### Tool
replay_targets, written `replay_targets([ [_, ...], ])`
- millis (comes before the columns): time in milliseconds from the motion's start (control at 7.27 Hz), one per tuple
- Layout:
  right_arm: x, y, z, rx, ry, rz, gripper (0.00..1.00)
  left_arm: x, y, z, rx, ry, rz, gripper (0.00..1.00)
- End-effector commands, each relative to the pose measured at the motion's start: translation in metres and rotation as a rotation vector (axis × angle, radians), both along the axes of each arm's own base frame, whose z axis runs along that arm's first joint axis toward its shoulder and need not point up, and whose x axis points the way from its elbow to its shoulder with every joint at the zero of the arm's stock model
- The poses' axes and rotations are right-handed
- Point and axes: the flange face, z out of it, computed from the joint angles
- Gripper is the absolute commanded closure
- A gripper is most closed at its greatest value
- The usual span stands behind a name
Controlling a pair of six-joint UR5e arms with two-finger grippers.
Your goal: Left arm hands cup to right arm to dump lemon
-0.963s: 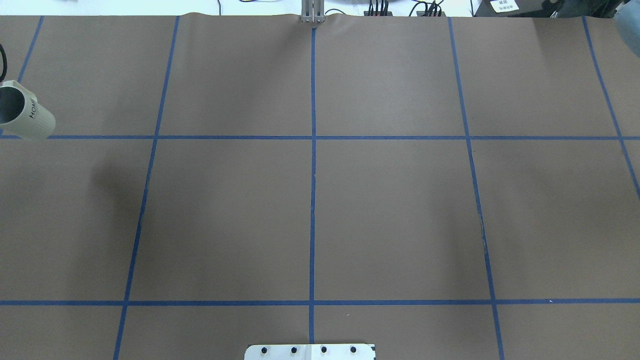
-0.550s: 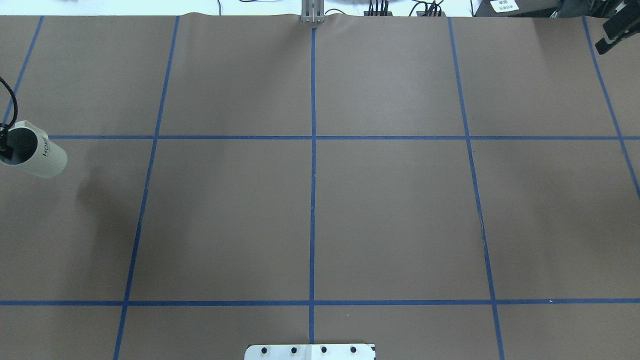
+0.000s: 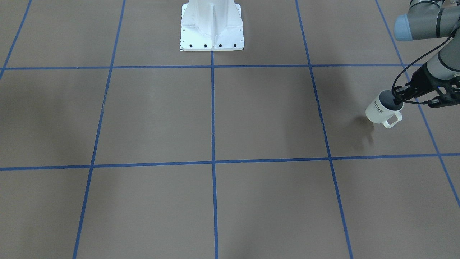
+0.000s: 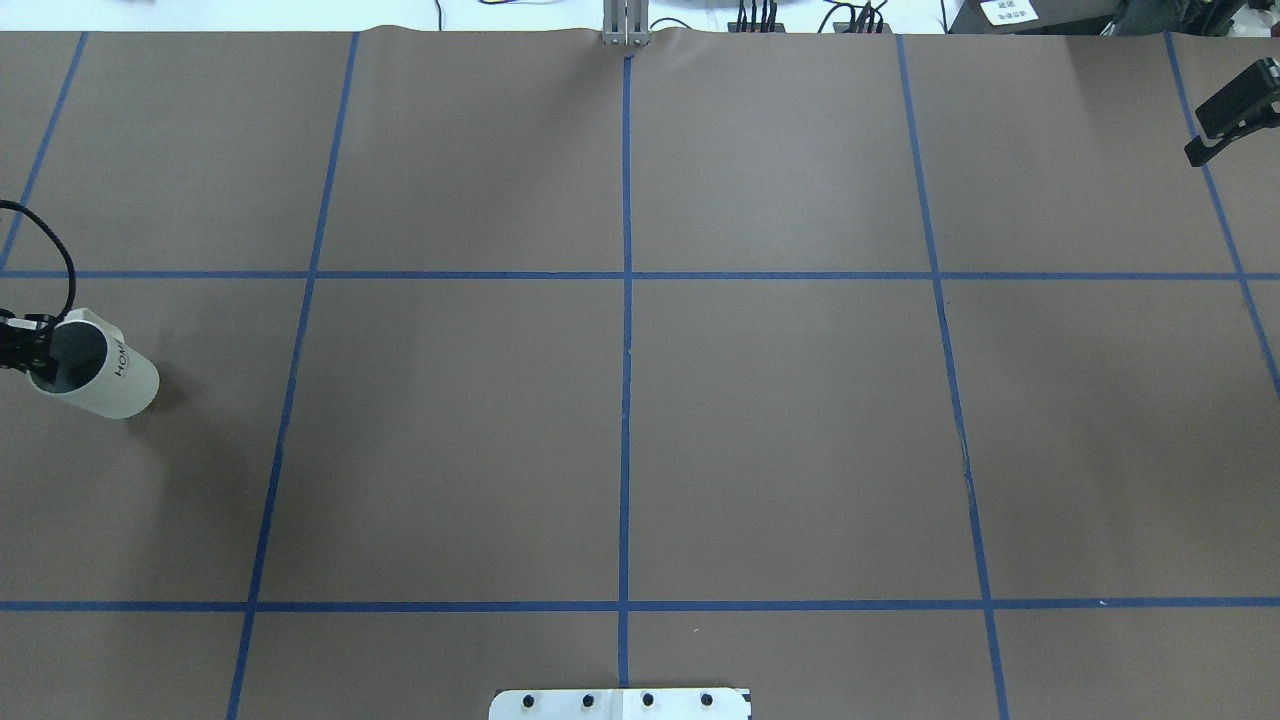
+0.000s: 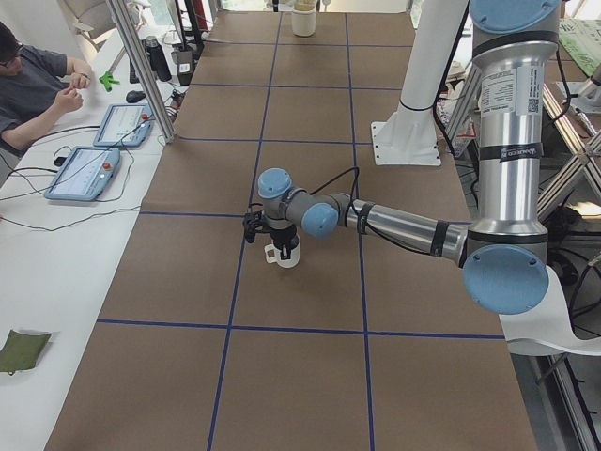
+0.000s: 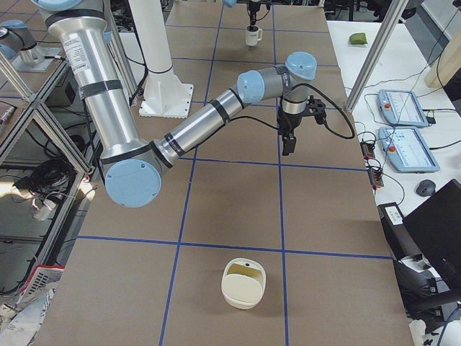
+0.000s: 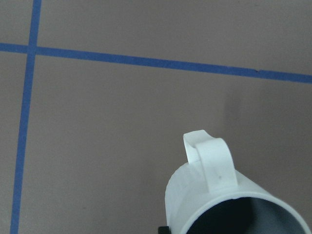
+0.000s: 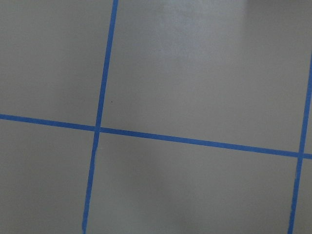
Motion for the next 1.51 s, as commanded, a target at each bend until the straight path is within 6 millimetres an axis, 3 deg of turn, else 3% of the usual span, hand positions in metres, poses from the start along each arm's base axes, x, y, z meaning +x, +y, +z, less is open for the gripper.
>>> replay_targets([
  [0,0.000,0.001,0.001,-0.002,0.003,0.002,0.00,0.011,0.003,0.005,-0.013,-0.002,0.018,0.44],
  [138,0.001,0.000,-0.003,0.005,0.003,0.005,0.00,0.011,0.003,0.007,-0.016,-0.001,0.021,0.28],
  [275,0.001,0.000,-0.001,0.004,0.005,0.004,0.00,0.009,0.004,0.004,-0.007,0.003,0.021,0.00],
  [413,0.001,0.000,0.000,0.001,0.006,0.004,0.00,0.007,-0.001,-0.011,0.013,0.018,0.016,0.00],
  [826,0.002,0.001,0.004,-0.006,0.008,0.004,0.00,-0.053,-0.028,-0.031,0.105,0.009,-0.005,0.00],
  [1101,0.009,0.003,0.020,-0.020,0.014,0.002,0.00,-0.101,-0.090,-0.085,0.194,-0.034,0.030,0.00],
  [1238,0.013,0.005,0.029,-0.019,0.018,-0.013,0.00,-0.129,-0.125,-0.092,0.246,-0.060,0.053,0.00],
  [1376,0.018,0.012,0.047,-0.015,0.023,-0.036,0.00,-0.166,-0.145,-0.070,0.295,-0.077,0.095,0.00],
])
